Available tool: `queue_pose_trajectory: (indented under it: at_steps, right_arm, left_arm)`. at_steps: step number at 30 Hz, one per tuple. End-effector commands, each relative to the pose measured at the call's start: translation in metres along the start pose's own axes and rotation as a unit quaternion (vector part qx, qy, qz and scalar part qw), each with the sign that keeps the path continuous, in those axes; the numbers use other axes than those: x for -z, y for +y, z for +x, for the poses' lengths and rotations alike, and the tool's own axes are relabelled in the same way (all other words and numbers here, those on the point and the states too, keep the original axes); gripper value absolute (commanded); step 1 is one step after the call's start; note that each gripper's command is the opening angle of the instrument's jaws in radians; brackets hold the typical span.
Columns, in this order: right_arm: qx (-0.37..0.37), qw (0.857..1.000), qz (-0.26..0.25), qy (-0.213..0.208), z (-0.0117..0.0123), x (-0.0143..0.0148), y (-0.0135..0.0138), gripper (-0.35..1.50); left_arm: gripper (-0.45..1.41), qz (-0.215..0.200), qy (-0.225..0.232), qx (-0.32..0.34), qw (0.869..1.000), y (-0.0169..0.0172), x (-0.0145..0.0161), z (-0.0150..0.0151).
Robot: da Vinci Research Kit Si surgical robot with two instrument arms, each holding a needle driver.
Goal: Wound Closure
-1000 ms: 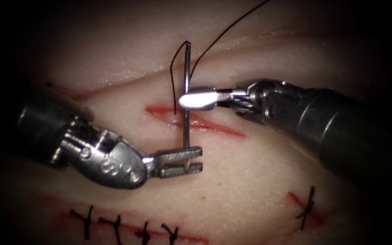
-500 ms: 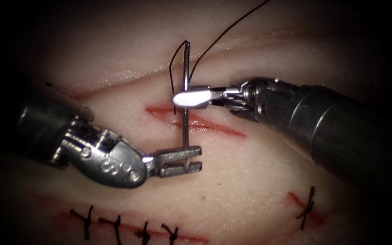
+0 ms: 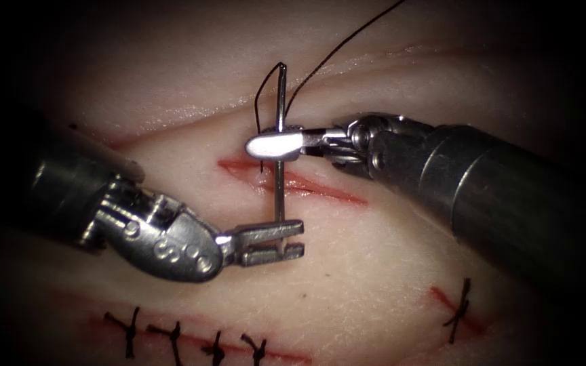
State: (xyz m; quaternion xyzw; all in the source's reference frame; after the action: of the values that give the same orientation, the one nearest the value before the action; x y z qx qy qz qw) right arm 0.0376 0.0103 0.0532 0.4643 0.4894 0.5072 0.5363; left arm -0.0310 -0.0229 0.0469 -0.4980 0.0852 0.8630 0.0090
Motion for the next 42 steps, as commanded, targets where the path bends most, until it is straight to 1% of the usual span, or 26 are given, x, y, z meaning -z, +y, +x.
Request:
queue_pose_trajectory:
  at_steps: [1,5,6,8,9,10,13,15,19,20,21,22,24,25,26,27,28,29,30,31,32,33,34,36,39,42]
  right_arm:
    - [0.003,1.000,0.002,-0.004,-0.0001,-0.0004,0.0007,-0.35]
    - [-0.028,1.000,0.005,-0.004,-0.0002,0.0002,0.0011,-0.35]
    - [-0.028,1.000,0.005,-0.001,-0.0002,0.0005,0.0011,-0.35]
    - [-0.029,1.000,0.007,0.004,-0.0001,0.0007,0.0011,-0.35]
    - [-0.029,1.000,0.005,0.010,0.0001,0.0009,0.0012,-0.35]
    - [-0.031,0.999,0.003,0.016,0.0003,0.0011,0.0012,-0.35]
    - [-0.005,1.000,-0.005,0.028,0.0007,0.0013,0.0015,-0.35]
    - [0.041,0.998,-0.010,0.042,0.0010,0.0015,0.0019,-0.35]
    - [0.116,0.992,-0.015,0.055,0.0010,0.0014,0.0022,-0.35]
    - [0.160,0.985,-0.018,0.058,0.0010,0.0013,0.0022,-0.35]
    - [0.160,0.985,-0.018,0.058,0.0010,0.0013,0.0022,-0.35]
    - [0.203,0.977,-0.022,0.059,0.0010,0.0013,0.0022,-0.35]
    - [0.241,0.968,-0.022,0.061,0.0010,0.0014,0.0021,-0.35]
    - [0.241,0.968,-0.022,0.061,0.0010,0.0014,0.0021,-0.35]
    - [0.281,0.958,-0.017,0.059,0.0009,0.0014,0.0021,-0.35]
    - [0.305,0.951,-0.012,0.057,0.0009,0.0014,0.0021,-0.35]
    - [0.340,0.939,0.003,0.056,0.0008,0.0013,0.0021,-0.35]
    - [0.358,0.932,0.007,0.056,0.0007,0.0013,0.0021,-0.35]
    - [0.394,0.917,0.012,0.056,0.0005,0.0011,0.0020,-0.35]
    - [0.427,0.902,0.015,0.053,0.0002,0.0009,0.0018,-0.35]
    - [0.444,0.894,0.015,0.053,0.0001,0.0007,0.0017,-0.35]
    - [0.444,0.894,0.015,0.053,0.0001,0.0007,0.0017,-0.35]
    - [0.481,0.875,0.012,0.054,-0.0004,0.0004,0.0013,-0.35]
    - [0.507,0.860,0.013,0.056,-0.0007,0.0001,0.0009,-0.35]
    - [0.524,0.850,0.016,0.059,-0.0008,-0.0001,0.0005,-0.35]
    - [0.540,0.839,0.014,0.069,-0.0005,0.0000,0.0004,-0.35]
  left_arm:
    - [-0.45,-0.001,0.000,0.001,1.000,0.0007,-0.0003,-0.0004]
    - [-0.45,-0.001,0.000,0.001,1.000,0.0006,-0.0003,-0.0004]
    - [-0.37,-0.002,0.000,0.001,1.000,0.0006,-0.0003,-0.0005]
    - [0.34,-0.002,0.001,0.012,1.000,0.0006,-0.0003,-0.0005]
    - [0.54,-0.003,0.001,0.027,1.000,0.0006,-0.0002,-0.0006]
    - [0.66,-0.004,0.001,0.060,0.998,0.0006,0.0000,-0.0006]
    - [0.62,-0.007,0.001,0.085,0.996,0.0007,0.0003,-0.0006]
    - [0.67,-0.008,0.004,0.110,0.994,0.0009,0.0011,-0.0009]
    - [0.61,-0.022,0.015,0.141,0.990,0.0012,0.0028,-0.0018]
    - [0.49,-0.028,0.020,0.148,0.988,0.0011,0.0034,-0.0024]
    - [0.49,-0.028,0.020,0.148,0.988,0.0011,0.0034,-0.0024]
    - [0.34,-0.045,0.031,0.160,0.986,0.0010,0.0041,-0.0032]
    - [0.26,-0.062,0.038,0.177,0.982,0.0007,0.0046,-0.0041]
    - [0.26,-0.062,0.038,0.177,0.982,0.0007,0.0046,-0.0041]
    - [0.14,-0.069,0.042,0.189,0.979,0.0004,0.0049,-0.0050]
    - [0.02,-0.073,0.044,0.199,0.976,0.0000,0.0050,-0.0057]
    - [-0.01,-0.076,0.046,0.209,0.974,-0.0002,0.0049,-0.0062]
    - [-0.03,-0.075,0.044,0.214,0.973,-0.0005,0.0048,-0.0068]
    - [-0.10,-0.066,0.034,0.229,0.971,-0.0010,0.0043,-0.0081]
    - [-0.23,-0.065,0.026,0.240,0.968,-0.0013,0.0036,-0.0091]
    - [-0.27,-0.069,0.018,0.246,0.967,-0.0014,0.0031,-0.0098]
    - [-0.27,-0.069,0.018,0.246,0.967,-0.0014,0.0031,-0.0098]
    - [-0.35,-0.078,0.000,0.257,0.963,-0.0015,0.0022,-0.0109]
    - [-0.38,-0.093,-0.020,0.266,0.959,-0.0015,0.0011,-0.0123]
    - [-0.40,-0.123,-0.057,0.266,0.955,-0.0009,-0.0009,-0.0146]
    - [-0.42,-0.143,-0.079,0.263,0.951,-0.0002,-0.0021,-0.0159]
